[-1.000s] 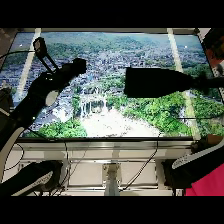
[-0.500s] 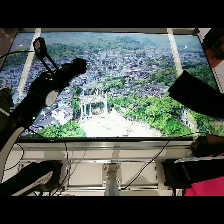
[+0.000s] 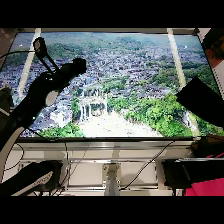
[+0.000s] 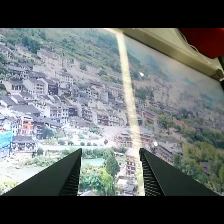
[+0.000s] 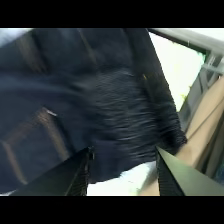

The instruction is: Fold the clothes and pants, and hang the long-sleeved shirts on hangers.

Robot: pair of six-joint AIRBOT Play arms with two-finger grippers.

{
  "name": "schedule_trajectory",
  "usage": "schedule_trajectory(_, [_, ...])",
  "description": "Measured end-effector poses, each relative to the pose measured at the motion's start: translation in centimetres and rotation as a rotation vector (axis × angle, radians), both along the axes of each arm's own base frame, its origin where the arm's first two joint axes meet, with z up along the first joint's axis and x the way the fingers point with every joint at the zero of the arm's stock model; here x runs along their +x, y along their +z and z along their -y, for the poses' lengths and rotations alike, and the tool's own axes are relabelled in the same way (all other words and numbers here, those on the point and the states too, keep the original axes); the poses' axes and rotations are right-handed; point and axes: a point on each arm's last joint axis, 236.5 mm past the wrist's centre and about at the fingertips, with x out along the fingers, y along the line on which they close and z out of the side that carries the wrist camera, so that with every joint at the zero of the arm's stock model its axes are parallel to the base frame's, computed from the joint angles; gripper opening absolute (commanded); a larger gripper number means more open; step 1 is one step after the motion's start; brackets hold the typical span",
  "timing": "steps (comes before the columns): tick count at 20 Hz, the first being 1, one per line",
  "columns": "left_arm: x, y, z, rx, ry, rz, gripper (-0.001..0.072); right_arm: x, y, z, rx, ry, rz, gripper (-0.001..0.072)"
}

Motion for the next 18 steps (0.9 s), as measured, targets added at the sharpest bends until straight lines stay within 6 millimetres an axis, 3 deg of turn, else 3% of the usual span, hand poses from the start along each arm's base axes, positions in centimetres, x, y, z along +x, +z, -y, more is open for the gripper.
schedule_trajectory(1, [0.0,0.0,0.0,0.006,-0.002,0.002,0.043,0.6,1.8,0.6,-0.04,-0.02,0.036,0.0437])
schedule_trajectory(2, [0.0,0.0,0.0,0.019,-0.006,0.008,0.0381,1.9,4.1,1.1,-0.086,-0.034,0.103,0.0397])
schedule_trajectory(4, [0.1,0.1,-0.3,0.084,-0.022,0.034,0.0092,5.4,8.6,0.9,-0.153,-0.029,0.263,0.0087])
schedule_trajectory(5, [0.2,0.3,-0.6,0.119,-0.026,0.053,0.0039,7.8,11.1,-0.1,-0.174,0.003,0.358,0.0027])
schedule_trajectory(7, [0.7,1.5,-2.0,0.166,-0.013,0.093,0.0023,13.0,15.3,-3.8,-0.175,0.133,0.535,0.0027])
schedule_trajectory(10, [1.1,6.1,-4.9,0.187,0.045,0.167,0.001,21.1,21.2,-13.3,-0.096,0.38,0.787,0.0024])
schedule_trajectory(13, [0.1,12.0,-8.3,0.219,0.111,0.211,0.001,27.0,25.2,-24.9,0.017,0.622,0.938,0.0024])
schedule_trajectory(16, [-2.4,17.0,-10.9,0.271,0.15,0.237,0.001,30.0,27.2,-36.3,0.131,0.835,1.01,0.0024])
schedule_trajectory(18, [-4.5,19.3,-11.9,0.285,0.166,0.249,0.0009,30.5,28.2,-43.4,0.207,0.961,1.038,0.0023])
